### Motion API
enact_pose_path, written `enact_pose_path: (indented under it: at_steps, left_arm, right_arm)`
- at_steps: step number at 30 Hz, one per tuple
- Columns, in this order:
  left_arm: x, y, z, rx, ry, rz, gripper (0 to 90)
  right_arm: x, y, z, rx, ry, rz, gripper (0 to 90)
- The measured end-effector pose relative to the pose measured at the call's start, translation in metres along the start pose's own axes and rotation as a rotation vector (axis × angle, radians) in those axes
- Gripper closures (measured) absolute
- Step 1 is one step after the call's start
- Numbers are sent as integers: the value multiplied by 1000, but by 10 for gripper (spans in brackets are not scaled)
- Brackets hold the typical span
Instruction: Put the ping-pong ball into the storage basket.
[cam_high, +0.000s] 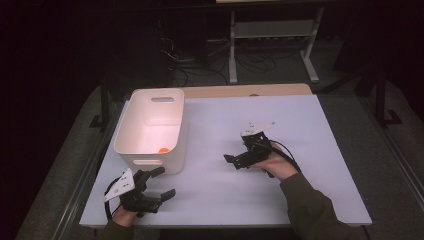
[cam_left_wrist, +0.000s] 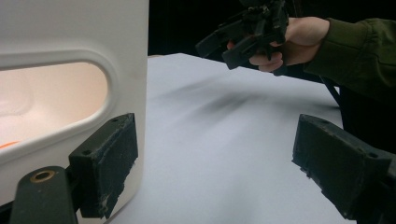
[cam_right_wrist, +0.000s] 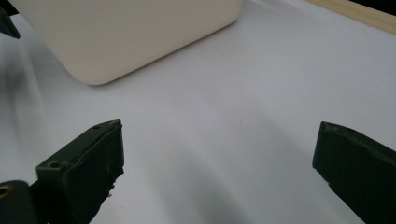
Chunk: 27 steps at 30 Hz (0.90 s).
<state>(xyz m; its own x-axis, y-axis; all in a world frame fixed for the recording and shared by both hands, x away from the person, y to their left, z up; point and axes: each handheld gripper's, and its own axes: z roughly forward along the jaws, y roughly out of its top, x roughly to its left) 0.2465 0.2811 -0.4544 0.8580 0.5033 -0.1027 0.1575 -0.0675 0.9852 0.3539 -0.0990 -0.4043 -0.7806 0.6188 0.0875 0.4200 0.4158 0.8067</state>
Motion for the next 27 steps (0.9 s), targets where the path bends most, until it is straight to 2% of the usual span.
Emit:
enact_pose_path:
  at_steps: [10, 17, 27]
  left_arm:
    - [0, 0, 0, 2, 0, 1, 137]
    - [0, 0, 0, 2, 0, 1, 137]
    - [0, 0, 0, 3, 0, 3, 137]
  right_arm:
    - [-4, -22, -16, -7, -37, 23, 14]
    - [-3, -34, -27, -8, -46, 33, 14]
    - [-2, -53, -46, -35, -78, 59, 14]
